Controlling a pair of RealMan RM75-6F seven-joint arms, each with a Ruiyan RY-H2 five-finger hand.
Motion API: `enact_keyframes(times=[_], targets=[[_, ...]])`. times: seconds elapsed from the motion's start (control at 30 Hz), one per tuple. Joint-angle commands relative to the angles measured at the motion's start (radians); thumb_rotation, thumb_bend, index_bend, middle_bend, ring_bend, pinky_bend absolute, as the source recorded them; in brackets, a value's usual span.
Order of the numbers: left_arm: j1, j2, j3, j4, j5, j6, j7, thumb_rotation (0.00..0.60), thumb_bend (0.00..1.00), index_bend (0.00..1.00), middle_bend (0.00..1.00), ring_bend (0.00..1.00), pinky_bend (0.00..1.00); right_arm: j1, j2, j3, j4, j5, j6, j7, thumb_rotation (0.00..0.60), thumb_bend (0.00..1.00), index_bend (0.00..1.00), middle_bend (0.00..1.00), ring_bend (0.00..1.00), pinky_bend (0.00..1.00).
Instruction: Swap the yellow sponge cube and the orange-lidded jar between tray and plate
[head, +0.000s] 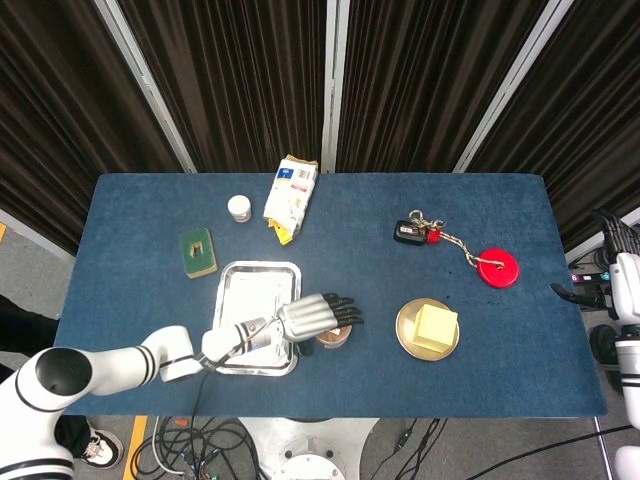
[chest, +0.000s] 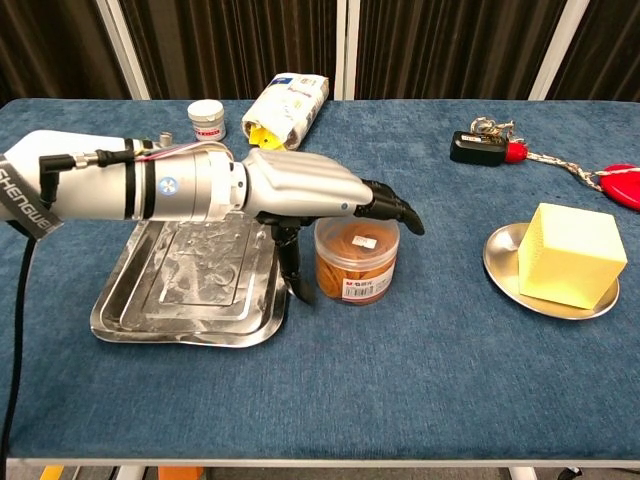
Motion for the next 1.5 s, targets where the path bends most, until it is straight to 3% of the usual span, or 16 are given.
enact_keyframes(times=[0.03,0.2,0.63,0.83,1.03,1.33,1.5], targets=[[-0.007,-0.003,0.008,0.008,-0.004,0.009,-0.010,0.600,0.09,0.14,0.12,0.01,0.21,0.001,-0.002,0.002,0.000,0.000,-0.001,-0.002,0.600,0.00,0.00,0.00,0.00,0.00],[-0.011,-0.012,0.017,0.026,-0.013,0.038,-0.013,0.600,0.21,0.24,0.18,0.09,0.30,0.000,-0.003,0.007,-0.003,0.008,-0.005,-0.012,0.600,0.00,0.00,0.00,0.00,0.00],[-0.010,0.013,0.024,0.006,-0.036,0.103,-0.015,0.600,0.29,0.38,0.39,0.30,0.52,-0.004,-0.001,0.014,-0.009,0.019,-0.014,-0.025,0.600,0.00,0.00,0.00,0.00,0.00],[0.003,0.129,0.014,-0.099,-0.069,0.114,0.038,0.600,0.29,0.38,0.39,0.30,0.52,-0.004,0.000,0.018,-0.017,0.018,-0.012,-0.034,0.600,0.00,0.00,0.00,0.00,0.00],[0.089,0.253,0.036,-0.194,-0.147,0.135,0.130,0.600,0.28,0.37,0.39,0.30,0.52,-0.003,-0.002,0.016,-0.020,0.013,-0.015,-0.047,0.600,0.00,0.00,0.00,0.00,0.00],[0.173,0.210,0.082,-0.110,-0.168,0.166,0.108,0.600,0.24,0.35,0.36,0.28,0.49,0.007,-0.020,0.008,-0.033,0.008,-0.024,-0.089,0.600,0.00,0.00,0.00,0.00,0.00],[0.196,0.168,0.093,-0.032,-0.141,0.206,0.068,0.600,0.16,0.30,0.23,0.15,0.38,0.012,-0.020,0.012,-0.043,0.020,-0.031,-0.116,0.600,0.00,0.00,0.00,0.00,0.00]])
